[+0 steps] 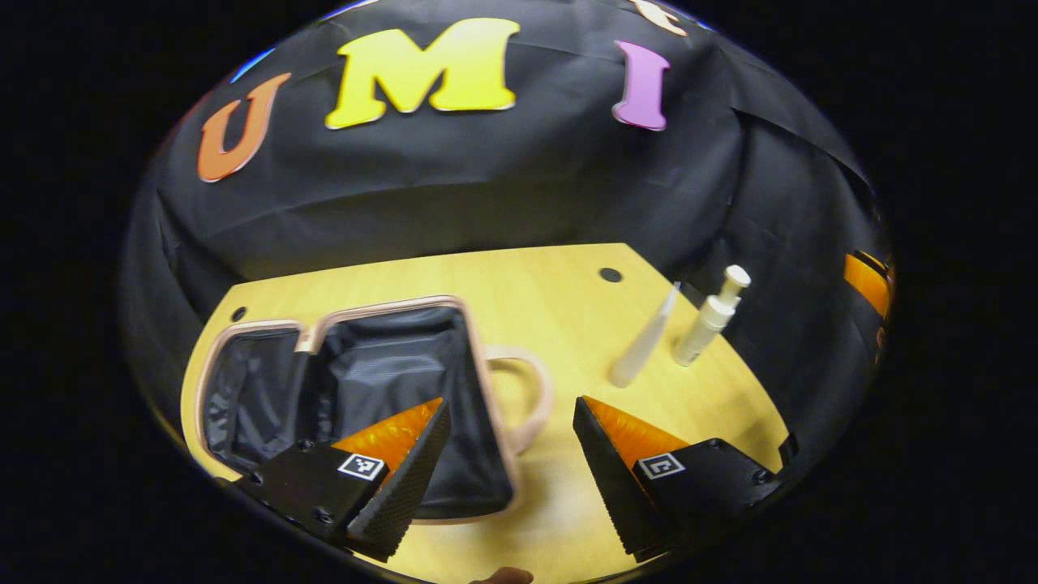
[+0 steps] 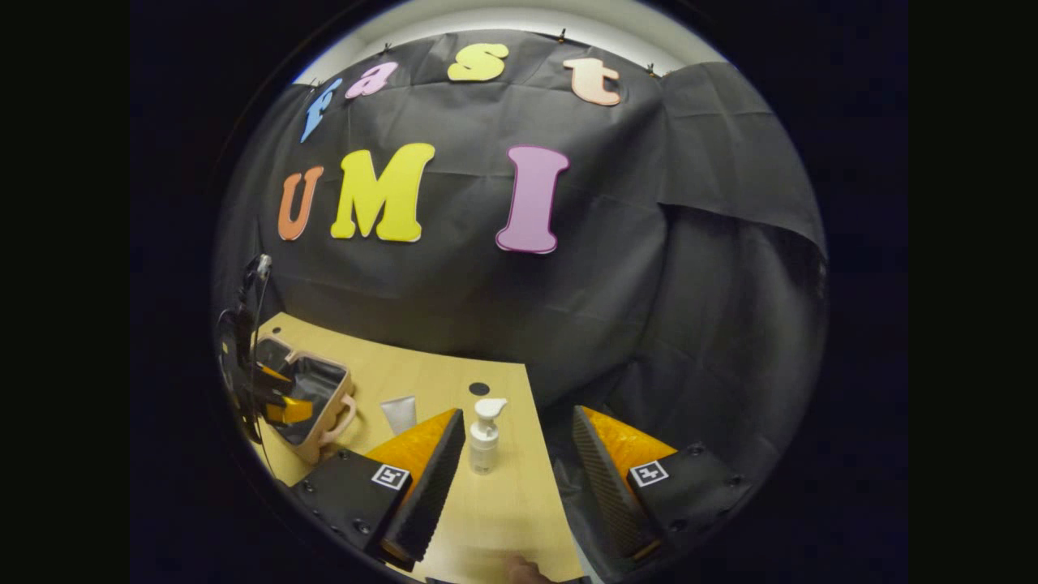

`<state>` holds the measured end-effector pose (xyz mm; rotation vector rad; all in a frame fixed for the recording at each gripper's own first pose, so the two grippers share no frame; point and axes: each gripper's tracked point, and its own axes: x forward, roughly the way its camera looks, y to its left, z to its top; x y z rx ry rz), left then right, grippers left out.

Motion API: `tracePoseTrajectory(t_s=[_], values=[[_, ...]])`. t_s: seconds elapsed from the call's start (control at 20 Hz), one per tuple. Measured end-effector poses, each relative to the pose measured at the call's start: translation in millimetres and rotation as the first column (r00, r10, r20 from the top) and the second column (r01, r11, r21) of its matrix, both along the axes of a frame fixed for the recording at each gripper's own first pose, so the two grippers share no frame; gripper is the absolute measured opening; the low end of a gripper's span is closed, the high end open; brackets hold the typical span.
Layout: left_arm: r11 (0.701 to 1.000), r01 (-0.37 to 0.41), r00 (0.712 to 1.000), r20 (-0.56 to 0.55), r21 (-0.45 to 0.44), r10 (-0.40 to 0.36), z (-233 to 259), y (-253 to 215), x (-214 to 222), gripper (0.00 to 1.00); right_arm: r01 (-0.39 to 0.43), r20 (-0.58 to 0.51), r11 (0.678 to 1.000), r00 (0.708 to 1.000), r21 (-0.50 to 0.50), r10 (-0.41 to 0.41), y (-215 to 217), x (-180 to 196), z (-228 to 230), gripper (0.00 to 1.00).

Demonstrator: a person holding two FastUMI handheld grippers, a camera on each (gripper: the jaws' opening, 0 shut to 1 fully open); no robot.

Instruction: First open the suitcase, pack the skin care products into it, and then close the suitcase.

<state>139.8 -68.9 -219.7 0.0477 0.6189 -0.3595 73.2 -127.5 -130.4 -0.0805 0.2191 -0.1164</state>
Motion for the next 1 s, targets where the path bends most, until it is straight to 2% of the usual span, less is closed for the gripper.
tracePoseTrajectory(t_s=[0.15,0.25,0.35,0.55,0.8,0.85,0.95,1.0], values=[[0.998,0.064,0.998,-0.007,0.006,-0.064,-11,-52,2,0.97,-0.047,-0.03,0.999,0.998,-0.021,0.047,-13,7,-17,0.8],[0.996,0.084,0.996,-0.028,-0.003,-0.084,-26,-83,7,1.0,-0.073,-0.067,0.997,0.995,-0.025,0.072,-17,10,-33,0.8],[0.995,0.095,0.994,-0.055,-0.01,-0.096,-43,-106,14,0.97,-0.094,-0.105,0.995,0.99,-0.015,0.092,-21,12,-48,0.8],[0.995,0.1,0.992,-0.072,-0.026,-0.101,-66,-140,33,1.0,-0.116,-0.167,0.993,0.979,-0.004,0.113,-29,19,-74,0.8],[0.998,0.07,0.996,-0.056,-0.003,-0.07,-92,-158,68,0.97,-0.109,-0.216,0.994,0.97,0.008,0.108,-41,30,-96,0.8],[0.998,0.062,0.997,-0.049,-0.002,-0.062,-94,-159,72,0.96,-0.112,-0.223,0.994,0.968,0.01,0.111,-41,32,-99,0.8],[0.998,0.057,0.998,-0.033,-0.004,-0.057,-96,-161,77,0.87,-0.122,-0.234,0.993,0.965,0.009,0.121,-41,35,-105,0.8],[0.999,0.053,0.998,-0.027,0.006,-0.053,-97,-160,80,0.79,-0.128,-0.237,0.992,0.963,0.008,0.127,-40,35,-108,0.8]])
